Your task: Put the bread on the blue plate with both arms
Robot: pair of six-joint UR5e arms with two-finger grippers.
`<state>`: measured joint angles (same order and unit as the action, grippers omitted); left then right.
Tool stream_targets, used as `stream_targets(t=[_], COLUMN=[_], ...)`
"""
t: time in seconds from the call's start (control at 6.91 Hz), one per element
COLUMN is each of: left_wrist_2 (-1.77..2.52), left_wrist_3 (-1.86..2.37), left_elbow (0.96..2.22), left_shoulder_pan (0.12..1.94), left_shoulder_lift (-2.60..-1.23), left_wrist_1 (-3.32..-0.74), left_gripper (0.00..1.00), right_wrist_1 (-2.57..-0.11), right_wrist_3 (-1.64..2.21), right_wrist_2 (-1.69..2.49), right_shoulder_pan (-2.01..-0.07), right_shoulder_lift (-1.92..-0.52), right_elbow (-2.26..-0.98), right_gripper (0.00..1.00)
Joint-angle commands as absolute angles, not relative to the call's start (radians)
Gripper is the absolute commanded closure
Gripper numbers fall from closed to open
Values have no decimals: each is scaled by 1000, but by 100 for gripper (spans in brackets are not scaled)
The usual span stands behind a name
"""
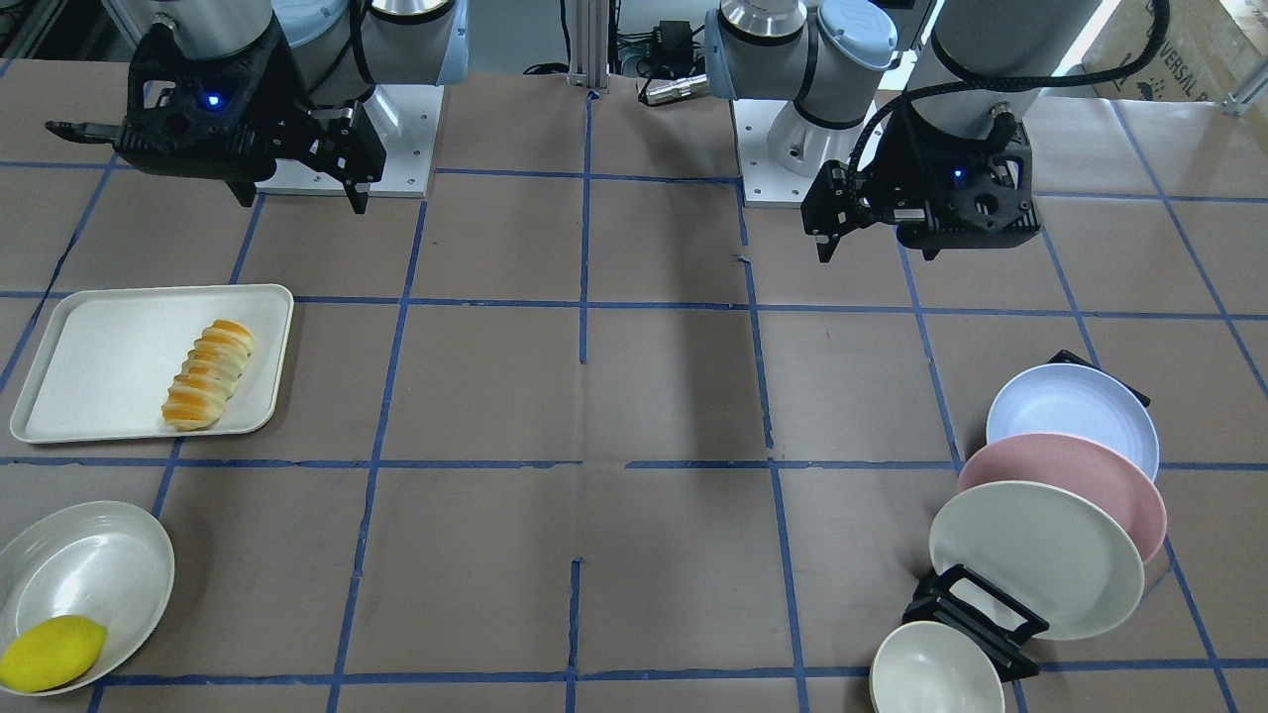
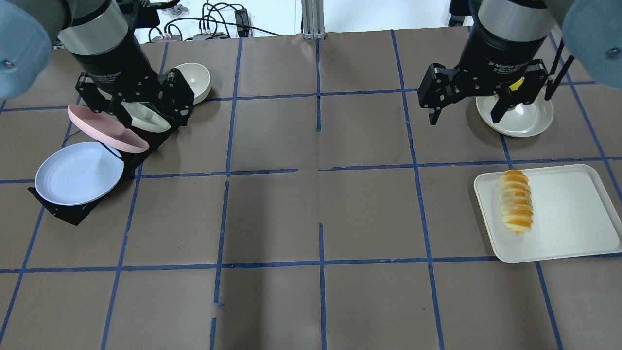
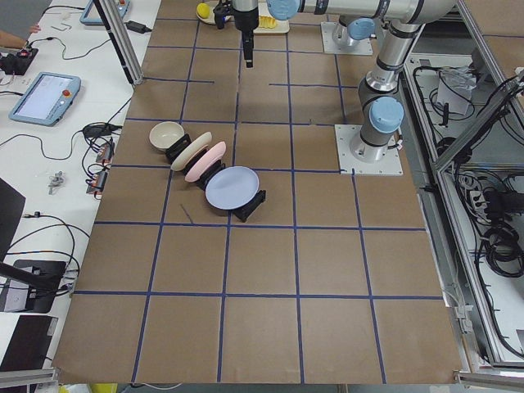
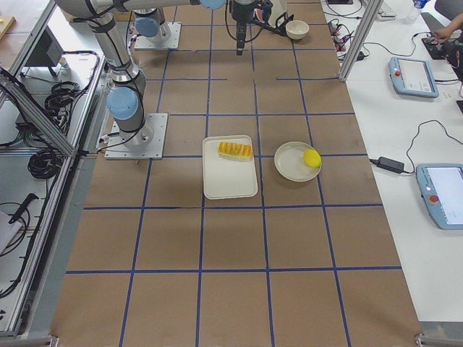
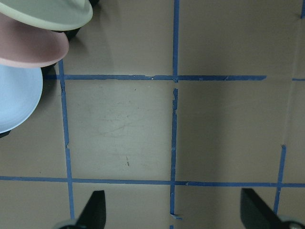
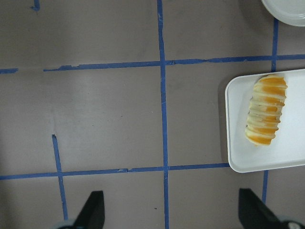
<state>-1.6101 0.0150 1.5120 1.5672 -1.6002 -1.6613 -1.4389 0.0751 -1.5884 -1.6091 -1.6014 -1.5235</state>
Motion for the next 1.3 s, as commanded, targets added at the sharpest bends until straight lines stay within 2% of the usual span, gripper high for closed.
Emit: stream_targets(t=[0.0,0.14,0.43,0.72,0.87,1.16], left_wrist_2=[-1609,-1615,-1602,-1582,-1580,-1519], left_wrist_3=[-23,-125,-379,-605,-694,-927], left_elbow=[1520,1519,1535,1536,1522,1505], left_shoulder_pan=[1554,1517,1227,1038,943,778], left_shoulder_lift=[-1592,-1591,-1598,-1611,-1652,-1788], left_wrist_1=[-1660,-1670,-1704,-1692,-1690,-1620], left_gripper=[0,0,0,0,0,0], right_wrist_1=[-1439,-1439,-1437,-1433,-1436,-1640], right_wrist_3=[75,75,75,66,75,-161], right_wrist_2=[-1591,-1591,-1591,-1579,-1572,-1588], right_shoulder_pan=[-1609,-1609,-1609,-1554,-1501,-1372], right_shoulder_lift=[-1601,-1601,-1601,-1588,-1586,-1592], right_elbow=[-1522,-1520,-1522,-1532,-1564,-1697], right_gripper=[0,0,0,0,0,4])
